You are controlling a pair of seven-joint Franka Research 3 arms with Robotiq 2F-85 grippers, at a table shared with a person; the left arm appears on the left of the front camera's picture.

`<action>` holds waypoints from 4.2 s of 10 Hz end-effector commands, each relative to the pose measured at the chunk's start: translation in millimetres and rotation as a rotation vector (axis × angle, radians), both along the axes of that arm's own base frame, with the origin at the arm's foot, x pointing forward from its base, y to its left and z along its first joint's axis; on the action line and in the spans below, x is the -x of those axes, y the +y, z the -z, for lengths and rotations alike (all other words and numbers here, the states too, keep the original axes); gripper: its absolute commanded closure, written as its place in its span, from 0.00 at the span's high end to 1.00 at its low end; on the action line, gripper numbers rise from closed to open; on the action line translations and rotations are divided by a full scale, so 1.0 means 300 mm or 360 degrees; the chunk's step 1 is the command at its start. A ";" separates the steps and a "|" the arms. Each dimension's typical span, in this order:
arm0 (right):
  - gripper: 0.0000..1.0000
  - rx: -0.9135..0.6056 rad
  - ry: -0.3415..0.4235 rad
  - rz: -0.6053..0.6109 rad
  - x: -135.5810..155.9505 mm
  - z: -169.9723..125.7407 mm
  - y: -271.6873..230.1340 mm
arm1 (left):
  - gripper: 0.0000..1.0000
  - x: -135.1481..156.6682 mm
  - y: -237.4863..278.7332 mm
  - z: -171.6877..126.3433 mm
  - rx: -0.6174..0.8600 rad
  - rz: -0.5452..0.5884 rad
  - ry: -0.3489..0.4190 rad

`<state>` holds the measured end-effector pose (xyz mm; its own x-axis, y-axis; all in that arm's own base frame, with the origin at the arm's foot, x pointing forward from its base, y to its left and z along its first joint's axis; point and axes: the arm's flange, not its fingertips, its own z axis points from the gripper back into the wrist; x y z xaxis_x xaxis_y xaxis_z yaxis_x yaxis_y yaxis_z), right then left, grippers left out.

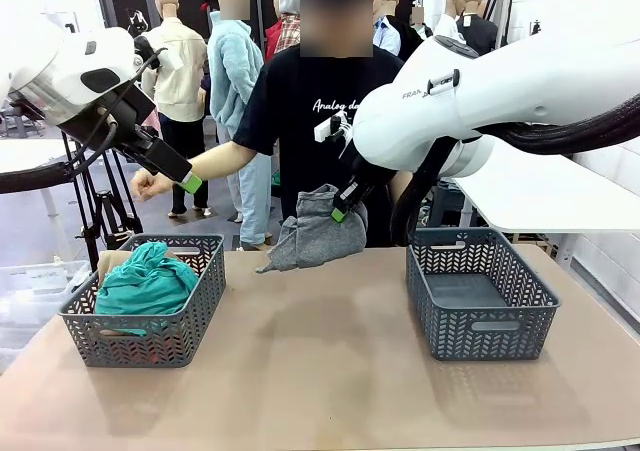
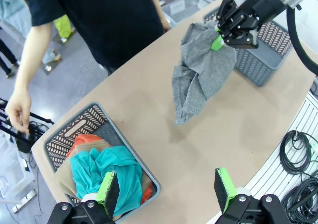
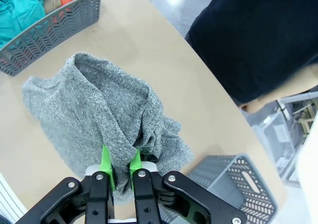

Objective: Sort the tops and bottoms.
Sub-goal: Sort the clothes according to human instructions.

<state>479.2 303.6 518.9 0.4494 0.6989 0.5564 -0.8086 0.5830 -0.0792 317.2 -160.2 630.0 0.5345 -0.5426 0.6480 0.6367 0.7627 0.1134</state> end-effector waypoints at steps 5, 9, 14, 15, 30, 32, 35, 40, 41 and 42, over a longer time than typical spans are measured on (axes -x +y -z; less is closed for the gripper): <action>0.00 0.0013 0.0012 0.0005 -0.001 -0.015 0.002 | 1.00 0.001 0.005 0.002 0.0019 -0.0007 0.0005; 0.00 0.0013 0.0012 0.0005 -0.001 -0.015 0.002 | 1.00 0.001 0.005 0.002 0.0019 -0.0007 0.0005; 0.00 0.0013 0.0012 0.0005 -0.001 -0.015 0.002 | 1.00 0.074 0.139 -0.133 0.0045 0.0090 -0.0050; 0.00 0.0013 0.0012 0.0005 -0.001 -0.015 0.002 | 1.00 0.092 0.184 -0.176 0.0083 0.0090 -0.0094; 0.00 -0.0328 -0.0246 -0.0609 -0.177 -0.051 0.646 | 1.00 0.136 0.332 -0.226 0.0125 -0.0036 -0.0114; 0.00 -0.0307 -0.0249 -0.0516 -0.120 -0.052 0.581 | 1.00 0.136 0.332 -0.226 0.0125 -0.0036 -0.0114; 0.00 -0.0307 -0.0249 -0.0516 -0.120 -0.052 0.581 | 1.00 0.136 0.332 -0.226 0.0125 -0.0036 -0.0114; 0.00 -0.0378 -0.0350 -0.0761 -0.168 0.062 0.849 | 1.00 0.136 0.332 -0.226 0.0125 -0.0036 -0.0114; 0.00 -0.0333 -0.0285 -0.0815 -0.202 0.104 0.912 | 1.00 0.136 0.332 -0.226 0.0125 -0.0036 -0.0114; 0.00 -0.0329 -0.0193 -0.0864 -0.242 0.164 0.963 | 1.00 0.136 0.332 -0.226 0.0125 -0.0036 -0.0114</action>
